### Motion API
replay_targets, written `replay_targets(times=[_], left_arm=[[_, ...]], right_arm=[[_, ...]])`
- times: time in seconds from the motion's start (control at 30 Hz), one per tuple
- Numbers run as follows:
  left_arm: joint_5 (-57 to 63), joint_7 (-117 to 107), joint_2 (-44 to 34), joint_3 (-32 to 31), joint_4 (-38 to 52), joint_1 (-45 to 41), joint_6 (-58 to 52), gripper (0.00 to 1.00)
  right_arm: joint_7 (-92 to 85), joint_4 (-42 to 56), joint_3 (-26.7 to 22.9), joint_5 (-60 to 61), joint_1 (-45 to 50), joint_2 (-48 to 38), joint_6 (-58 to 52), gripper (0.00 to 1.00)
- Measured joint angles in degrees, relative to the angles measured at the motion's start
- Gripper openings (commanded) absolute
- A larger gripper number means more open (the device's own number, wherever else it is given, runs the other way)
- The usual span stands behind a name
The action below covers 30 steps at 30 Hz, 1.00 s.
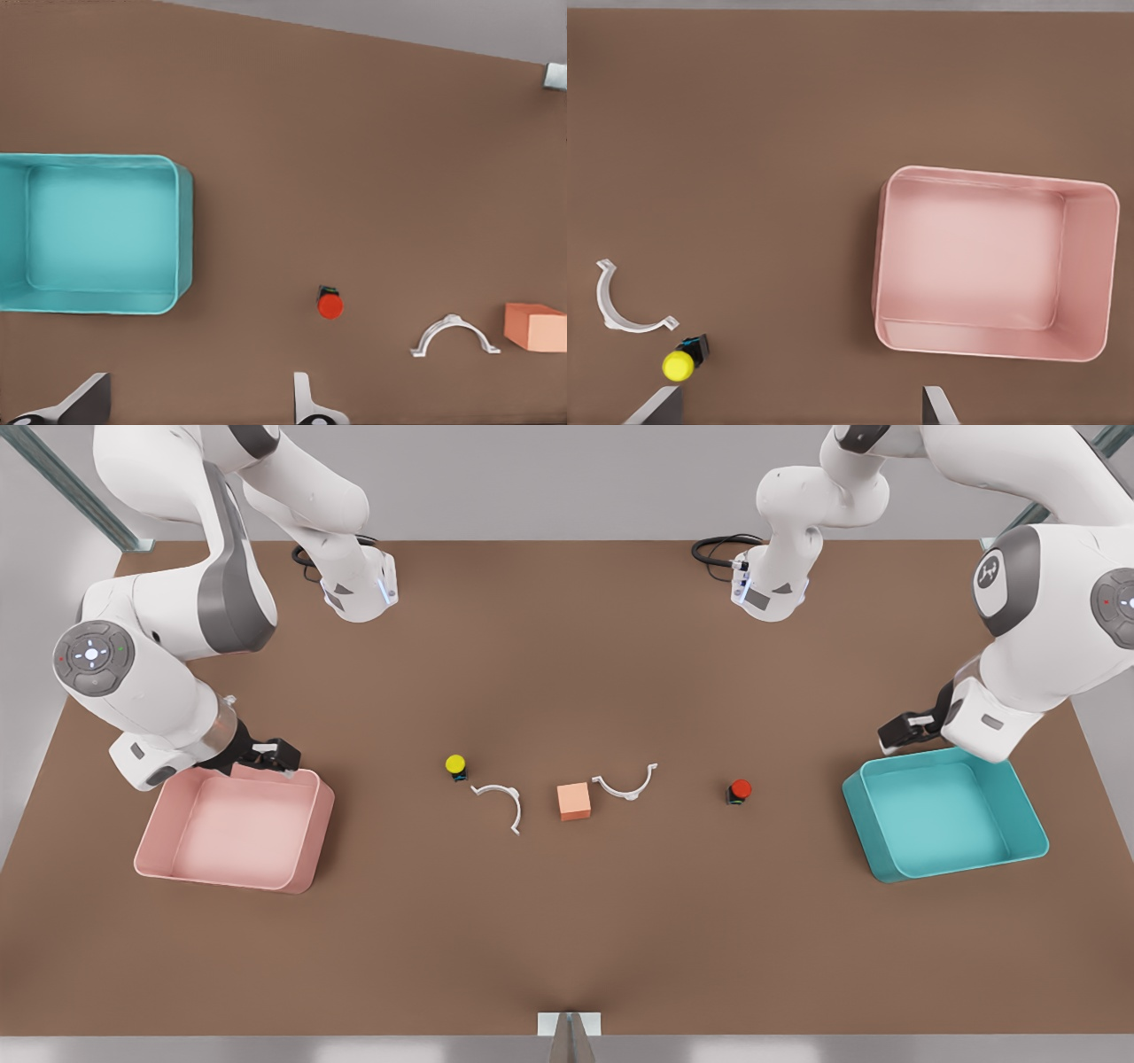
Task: Place the red button in the blue storage box with the left arm, and place the yellow button in the pink storage box with the right arm
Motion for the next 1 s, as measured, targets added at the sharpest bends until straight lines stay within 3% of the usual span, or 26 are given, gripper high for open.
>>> replay_targets(times=[0.1,0.17,0.2,0.27,0.3,0.4,0.53,0.67,0.83,1.0], left_arm=[[0.01,2.23,0.27,-0.06,0.0,-0.58,0.04,1.0],[-0.05,2.86,1.66,-0.07,0.01,-2.47,0.24,1.0],[-0.13,2.75,2.75,-0.09,-0.03,-4.65,0.64,1.0],[-0.31,1.83,6.26,-0.13,-0.32,-9.93,2.43,1.0],[-0.4,1.07,8.22,-0.16,-0.51,-12.33,3.89,1.0],[-0.47,-1.72,10.97,-0.13,-6.31,-15.95,10.35,1.0],[-0.42,-5.16,7.27,-0.08,-23.02,-17.64,22.18,1.0],[-0.33,-7.61,1.37,0.15,-40.02,-17.02,35.93,1.0],[-0.28,-9.67,-0.77,0.18,-49.28,-15.38,47.51,1.0],[-0.29,-10.72,-0.24,0.14,-56.65,-13.73,59.02,1.0]], right_arm=[[-1.12,0.0,-2.39,0.14,0.85,-1.67,0.52,1.0],[-2.21,-1.84,-21.2,2.6,16.37,-5.11,0.83,1.0],[-2.71,-2.35,-27.5,3.78,22.43,-5.65,0.93,1.0],[-3.48,-3.19,-32.34,5.4,29.75,-4.9,1.33,1.0],[-3.74,-3.29,-32.64,5.98,32.67,-3.22,1.68,1.0],[-3.08,-5.09,-26.73,7.14,36.45,3.19,3.35,1.0],[0.59,-21.86,-18.83,8.94,37.33,6.7,13.32,1.0],[4.46,-22.49,-18.71,8.73,37.52,12.6,22.68,1.0],[8.5,-23.54,-18.98,6.88,36.79,12.76,29.35,1.0],[11.45,-35.77,-20.12,6.32,35.69,7.82,35.89,1.0]])
